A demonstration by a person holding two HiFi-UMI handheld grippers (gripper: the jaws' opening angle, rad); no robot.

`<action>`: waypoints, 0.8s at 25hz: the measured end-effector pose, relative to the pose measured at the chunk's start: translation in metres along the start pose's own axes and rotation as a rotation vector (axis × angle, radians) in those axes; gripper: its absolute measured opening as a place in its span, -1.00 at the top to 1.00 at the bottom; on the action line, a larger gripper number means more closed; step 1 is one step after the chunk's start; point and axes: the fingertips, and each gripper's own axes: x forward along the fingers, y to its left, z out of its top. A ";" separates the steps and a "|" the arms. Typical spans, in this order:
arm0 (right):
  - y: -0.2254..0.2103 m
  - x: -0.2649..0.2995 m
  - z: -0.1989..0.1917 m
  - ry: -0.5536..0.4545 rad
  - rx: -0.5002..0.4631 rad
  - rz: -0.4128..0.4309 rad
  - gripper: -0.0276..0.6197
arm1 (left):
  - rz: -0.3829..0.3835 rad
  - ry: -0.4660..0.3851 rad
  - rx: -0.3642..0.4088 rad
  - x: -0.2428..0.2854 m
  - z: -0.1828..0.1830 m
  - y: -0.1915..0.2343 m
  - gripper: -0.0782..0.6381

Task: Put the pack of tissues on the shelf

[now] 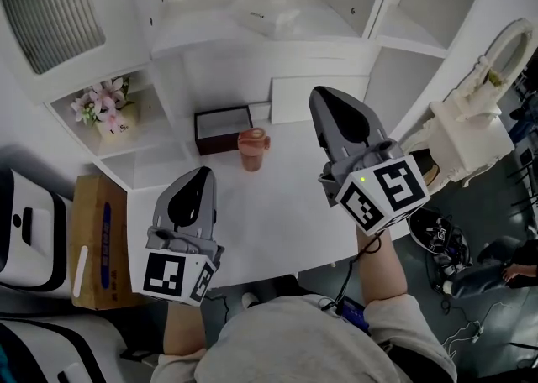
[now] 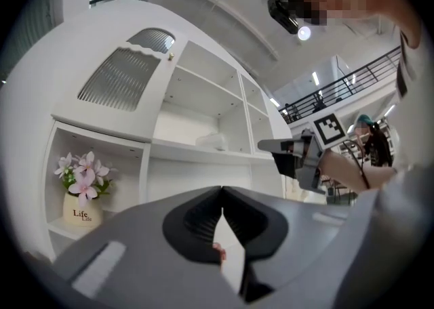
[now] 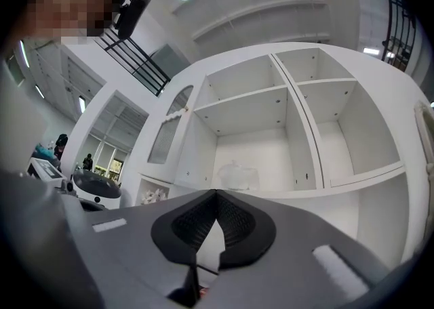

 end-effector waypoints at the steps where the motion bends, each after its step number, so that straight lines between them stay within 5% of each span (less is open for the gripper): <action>1: 0.003 -0.004 -0.002 0.006 -0.002 0.000 0.91 | -0.011 -0.001 -0.002 0.001 0.000 -0.002 0.78; 20: 0.045 -0.061 -0.040 0.086 0.042 0.003 0.91 | -0.147 -0.001 -0.017 -0.001 -0.003 -0.038 0.78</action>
